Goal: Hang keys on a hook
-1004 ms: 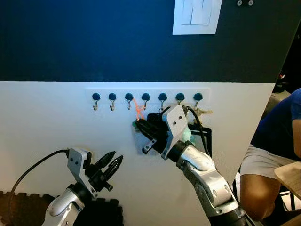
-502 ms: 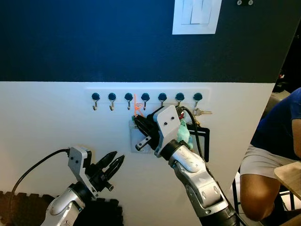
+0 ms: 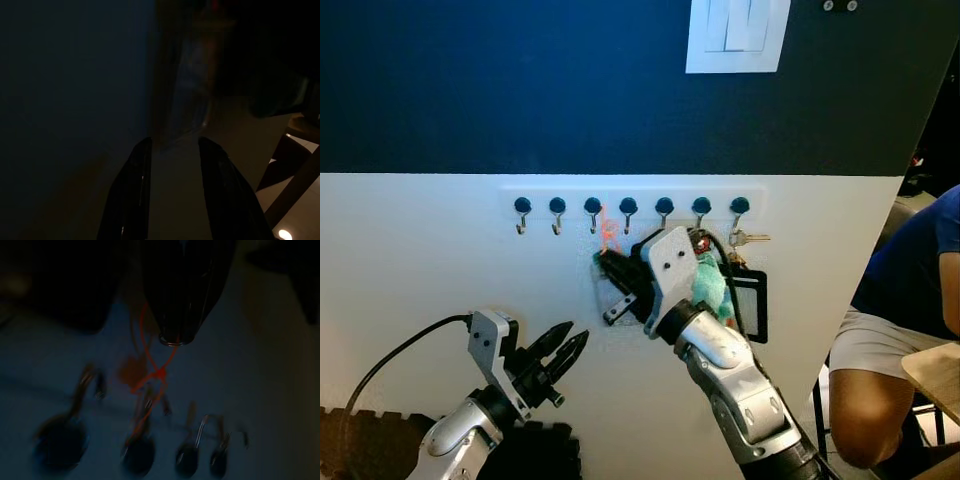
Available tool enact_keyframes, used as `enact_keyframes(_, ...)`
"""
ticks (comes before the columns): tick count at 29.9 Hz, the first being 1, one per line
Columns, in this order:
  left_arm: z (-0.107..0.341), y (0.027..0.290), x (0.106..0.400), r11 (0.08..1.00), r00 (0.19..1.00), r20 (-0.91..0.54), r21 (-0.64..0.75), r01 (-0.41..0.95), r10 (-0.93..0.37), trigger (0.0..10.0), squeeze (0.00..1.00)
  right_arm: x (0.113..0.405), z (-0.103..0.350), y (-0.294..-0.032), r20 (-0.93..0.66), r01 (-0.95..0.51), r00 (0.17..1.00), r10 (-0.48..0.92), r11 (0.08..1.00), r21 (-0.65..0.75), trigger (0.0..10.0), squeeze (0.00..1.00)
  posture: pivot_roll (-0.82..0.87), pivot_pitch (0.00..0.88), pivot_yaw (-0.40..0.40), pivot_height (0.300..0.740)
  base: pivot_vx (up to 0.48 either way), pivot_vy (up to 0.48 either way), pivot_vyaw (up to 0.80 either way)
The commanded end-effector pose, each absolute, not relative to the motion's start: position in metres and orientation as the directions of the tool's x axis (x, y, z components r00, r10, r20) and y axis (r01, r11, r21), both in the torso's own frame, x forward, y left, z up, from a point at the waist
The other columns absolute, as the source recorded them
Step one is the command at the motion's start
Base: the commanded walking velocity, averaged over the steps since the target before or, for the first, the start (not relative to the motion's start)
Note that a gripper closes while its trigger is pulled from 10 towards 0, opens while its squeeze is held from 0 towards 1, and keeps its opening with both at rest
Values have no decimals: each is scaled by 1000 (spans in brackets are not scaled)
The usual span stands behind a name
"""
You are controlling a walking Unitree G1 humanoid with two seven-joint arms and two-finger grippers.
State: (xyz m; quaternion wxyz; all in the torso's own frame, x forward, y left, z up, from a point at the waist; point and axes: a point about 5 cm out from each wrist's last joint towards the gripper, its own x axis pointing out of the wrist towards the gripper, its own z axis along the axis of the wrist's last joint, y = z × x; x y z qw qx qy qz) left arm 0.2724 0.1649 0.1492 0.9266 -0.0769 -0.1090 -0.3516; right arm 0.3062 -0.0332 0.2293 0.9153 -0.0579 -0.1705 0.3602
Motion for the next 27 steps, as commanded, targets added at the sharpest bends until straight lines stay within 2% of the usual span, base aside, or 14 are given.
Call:
enact_keyframes(1, 148, 166, 270, 737, 725, 220, -39, 675, -653, 10000, 0, 306, 221, -31, 233, -653, 687, 688, 725, -219, 10000, 0, 50, 28, 10, 740, 0, 0, 0)
enact_keyframes(10, 146, 166, 269, 736, 726, 206, -34, 676, -657, 10000, 0, 304, 208, -33, 203, -647, 708, 677, 736, -200, 10000, 0, 49, 35, 13, 740, 0, 0, 0)
enact_keyframes(16, 147, 166, 270, 736, 725, 210, -34, 676, -656, 10000, 0, 302, 220, -36, 301, -619, 700, 648, 760, -198, 10000, 0, 49, 35, 13, 740, 0, 0, 0)
enact_keyframes(20, 149, 166, 270, 735, 723, 218, -37, 677, -655, 10000, 0, 297, 245, -45, 469, -533, 667, 579, 810, -242, 10000, 0, 46, 35, 14, 740, 0, 0, 0)
enact_keyframes(27, 150, 164, 270, 726, 715, 221, -40, 686, -663, 10000, 0, 299, 254, -54, 522, -470, 674, 523, 849, -243, 10000, 0, 45, 35, 15, 740, 0, 0, 0)
